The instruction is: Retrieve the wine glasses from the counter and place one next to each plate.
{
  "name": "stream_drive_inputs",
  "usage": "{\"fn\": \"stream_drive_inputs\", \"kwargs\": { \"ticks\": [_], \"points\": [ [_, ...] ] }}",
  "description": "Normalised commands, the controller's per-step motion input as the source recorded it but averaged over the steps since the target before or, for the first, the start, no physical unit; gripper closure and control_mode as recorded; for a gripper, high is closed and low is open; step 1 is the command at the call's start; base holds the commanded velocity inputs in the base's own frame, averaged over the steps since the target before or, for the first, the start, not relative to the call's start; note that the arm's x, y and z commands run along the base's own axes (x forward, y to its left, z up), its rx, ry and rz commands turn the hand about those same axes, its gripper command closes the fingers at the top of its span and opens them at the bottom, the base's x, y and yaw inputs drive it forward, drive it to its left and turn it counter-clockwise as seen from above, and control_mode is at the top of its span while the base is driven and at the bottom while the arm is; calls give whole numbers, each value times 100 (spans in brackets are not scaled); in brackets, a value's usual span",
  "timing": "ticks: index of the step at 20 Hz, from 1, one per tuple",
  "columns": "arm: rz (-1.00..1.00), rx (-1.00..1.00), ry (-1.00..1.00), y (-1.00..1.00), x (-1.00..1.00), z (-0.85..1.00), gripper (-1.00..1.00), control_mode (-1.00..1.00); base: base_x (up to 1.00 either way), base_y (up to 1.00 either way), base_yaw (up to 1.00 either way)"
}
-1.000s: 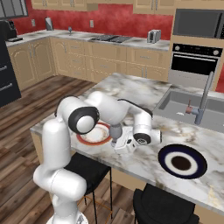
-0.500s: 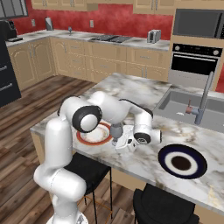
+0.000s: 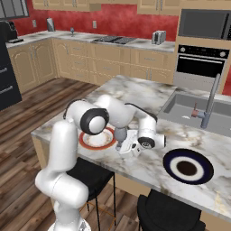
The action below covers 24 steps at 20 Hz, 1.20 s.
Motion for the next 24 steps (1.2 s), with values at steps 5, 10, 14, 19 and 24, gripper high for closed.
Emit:
{"fn": "stream_drive_inputs", "kwargs": {
  "ticks": [5, 10, 14, 19, 24],
  "points": [
    [0, 0, 0, -7, 10, -33, 100, -100, 0, 0, 0],
    [0, 0, -1, -15, 1, -22, -100, -100, 0, 0, 0],
    [0, 0, 0, -26, -6, -1, -100, -100, 0, 0, 0],
    [0, 0, 0, -17, -21, 0, -100, -100, 0, 0, 0],
    [-1, 0, 0, -16, -25, 10, -100, -100, 0, 0, 0]
  ]
}}
